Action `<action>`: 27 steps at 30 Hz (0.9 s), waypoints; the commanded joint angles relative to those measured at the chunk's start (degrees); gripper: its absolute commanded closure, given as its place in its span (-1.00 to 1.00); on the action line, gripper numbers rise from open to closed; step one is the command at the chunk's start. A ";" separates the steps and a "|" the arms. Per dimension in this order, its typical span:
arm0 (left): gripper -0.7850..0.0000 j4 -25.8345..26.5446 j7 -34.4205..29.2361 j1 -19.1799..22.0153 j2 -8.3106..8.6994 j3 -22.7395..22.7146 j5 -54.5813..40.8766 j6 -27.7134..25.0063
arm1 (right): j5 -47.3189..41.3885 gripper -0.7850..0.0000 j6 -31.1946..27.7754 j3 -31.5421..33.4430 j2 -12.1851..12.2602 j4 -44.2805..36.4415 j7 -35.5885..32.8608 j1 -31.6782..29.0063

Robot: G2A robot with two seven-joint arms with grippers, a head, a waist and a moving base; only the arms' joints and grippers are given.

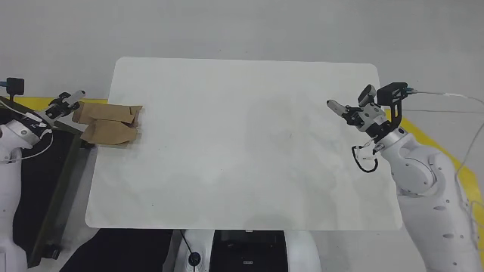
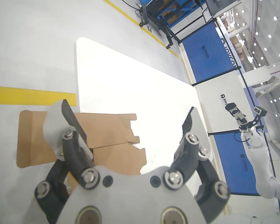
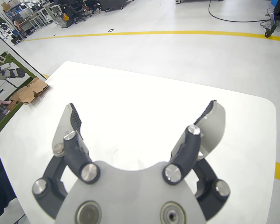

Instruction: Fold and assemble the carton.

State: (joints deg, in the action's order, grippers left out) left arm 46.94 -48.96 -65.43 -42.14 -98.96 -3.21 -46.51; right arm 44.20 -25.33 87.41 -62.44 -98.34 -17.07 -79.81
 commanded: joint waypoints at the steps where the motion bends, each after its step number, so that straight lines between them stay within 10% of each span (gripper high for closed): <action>1: -1.00 0.00 0.00 0.00 0.00 0.00 0.00 0.00 | 0.00 -1.00 0.00 0.00 0.00 0.00 0.00 0.00; 13: -1.00 0.00 0.00 0.00 0.00 0.00 0.00 0.00 | 0.00 -1.00 0.00 0.00 0.00 0.00 0.00 0.00; 27: -1.00 -10.24 3.96 5.29 1.81 -3.06 3.13 13.78 | 0.00 -1.00 0.00 0.00 0.00 0.00 0.00 0.00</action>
State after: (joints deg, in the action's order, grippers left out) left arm 37.96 -46.79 -60.97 -40.42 -102.35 -1.98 -33.22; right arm 44.20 -25.33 87.41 -62.44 -98.34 -17.07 -79.81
